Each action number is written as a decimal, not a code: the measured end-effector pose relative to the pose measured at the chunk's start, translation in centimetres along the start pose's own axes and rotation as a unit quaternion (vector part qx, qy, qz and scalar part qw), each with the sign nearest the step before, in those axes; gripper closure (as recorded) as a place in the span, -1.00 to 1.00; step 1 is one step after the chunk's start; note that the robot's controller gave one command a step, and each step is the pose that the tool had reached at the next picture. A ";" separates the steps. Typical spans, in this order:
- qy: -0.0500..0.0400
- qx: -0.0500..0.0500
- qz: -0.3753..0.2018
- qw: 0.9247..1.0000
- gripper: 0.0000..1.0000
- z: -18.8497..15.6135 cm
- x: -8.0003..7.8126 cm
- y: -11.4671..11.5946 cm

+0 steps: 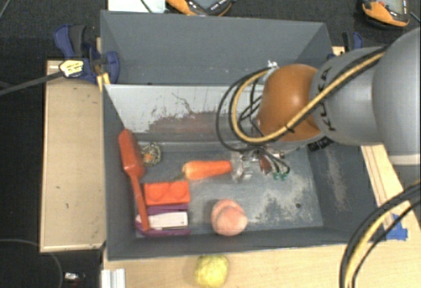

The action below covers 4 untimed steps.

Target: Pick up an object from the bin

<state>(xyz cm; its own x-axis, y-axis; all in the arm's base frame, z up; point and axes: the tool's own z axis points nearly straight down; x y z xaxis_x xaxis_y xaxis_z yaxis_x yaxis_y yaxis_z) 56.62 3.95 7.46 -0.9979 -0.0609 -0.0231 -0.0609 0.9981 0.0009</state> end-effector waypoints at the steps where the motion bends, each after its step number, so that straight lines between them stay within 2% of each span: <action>1: 0.000 0.000 0.000 1.000 1.00 0.0 0.0 0.0; 2: -0.004 0.000 0.007 1.000 1.00 0.2 -3.0 0.6; 3: -0.004 0.000 0.006 1.000 1.00 0.2 -3.0 0.6; 4: -0.010 -0.001 -0.016 1.000 1.00 -6.3 -1.4 1.5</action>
Offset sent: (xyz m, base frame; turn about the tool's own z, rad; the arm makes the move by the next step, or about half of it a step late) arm 0.0266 0.0075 -0.0046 0.0156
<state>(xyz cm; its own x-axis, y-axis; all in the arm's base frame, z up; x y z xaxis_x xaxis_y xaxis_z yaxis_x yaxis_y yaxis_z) 57.79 5.48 13.81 -0.9948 -0.0925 -0.0422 -0.0926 0.9957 0.0011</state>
